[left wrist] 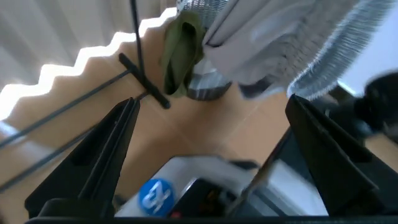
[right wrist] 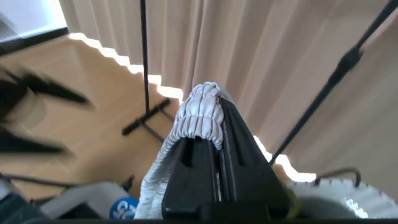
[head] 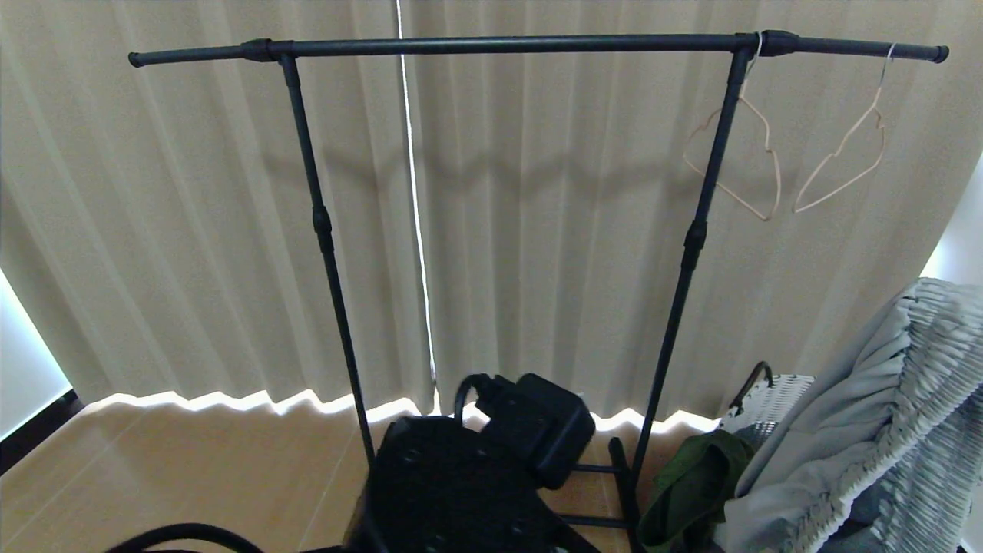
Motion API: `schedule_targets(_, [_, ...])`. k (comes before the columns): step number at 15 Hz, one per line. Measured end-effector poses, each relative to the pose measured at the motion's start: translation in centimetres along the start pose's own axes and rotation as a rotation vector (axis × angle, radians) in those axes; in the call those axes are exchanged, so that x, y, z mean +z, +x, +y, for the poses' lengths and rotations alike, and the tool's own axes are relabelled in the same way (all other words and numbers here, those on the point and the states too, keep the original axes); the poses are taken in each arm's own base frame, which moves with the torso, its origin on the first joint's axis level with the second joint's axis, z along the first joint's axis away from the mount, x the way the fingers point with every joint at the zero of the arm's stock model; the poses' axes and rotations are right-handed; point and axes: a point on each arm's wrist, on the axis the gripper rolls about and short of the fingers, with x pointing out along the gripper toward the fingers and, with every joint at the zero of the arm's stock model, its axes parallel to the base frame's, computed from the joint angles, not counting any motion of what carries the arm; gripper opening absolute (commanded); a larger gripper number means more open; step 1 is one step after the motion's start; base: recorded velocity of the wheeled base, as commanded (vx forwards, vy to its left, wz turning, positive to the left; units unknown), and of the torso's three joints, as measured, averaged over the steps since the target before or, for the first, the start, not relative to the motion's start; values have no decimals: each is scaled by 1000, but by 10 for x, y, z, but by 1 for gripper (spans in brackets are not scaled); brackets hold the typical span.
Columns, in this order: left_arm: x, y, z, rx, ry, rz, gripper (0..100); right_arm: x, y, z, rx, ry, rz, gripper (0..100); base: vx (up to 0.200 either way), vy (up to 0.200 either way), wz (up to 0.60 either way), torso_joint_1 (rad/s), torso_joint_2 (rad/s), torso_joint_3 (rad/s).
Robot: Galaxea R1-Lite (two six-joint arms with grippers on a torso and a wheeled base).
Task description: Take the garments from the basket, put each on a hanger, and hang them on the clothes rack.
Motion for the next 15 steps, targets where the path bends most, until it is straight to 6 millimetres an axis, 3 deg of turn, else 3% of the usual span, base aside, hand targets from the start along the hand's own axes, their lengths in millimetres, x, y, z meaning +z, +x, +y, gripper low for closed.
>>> schedule_targets(3, [-14,38,-16,10,-21,-21,100,0,1,1,34,-1,-9,0,0,0,0,0,0,0])
schedule_targets(5, [-18,50,-24,-18,-27,-44,100,1,2,2,53,-3,-13,0,0,0,0,0,0,0])
schedule_targets(9, [-31,57,-33,-39,-8,-8,100,4,2,6,89,-10,-27,0,0,0,0,0,0,0])
schedule_targets(15, [-45,48,-49,-82,50,27,100,7,0,6,91,-11,-40,0,0,0,0,0,0,0])
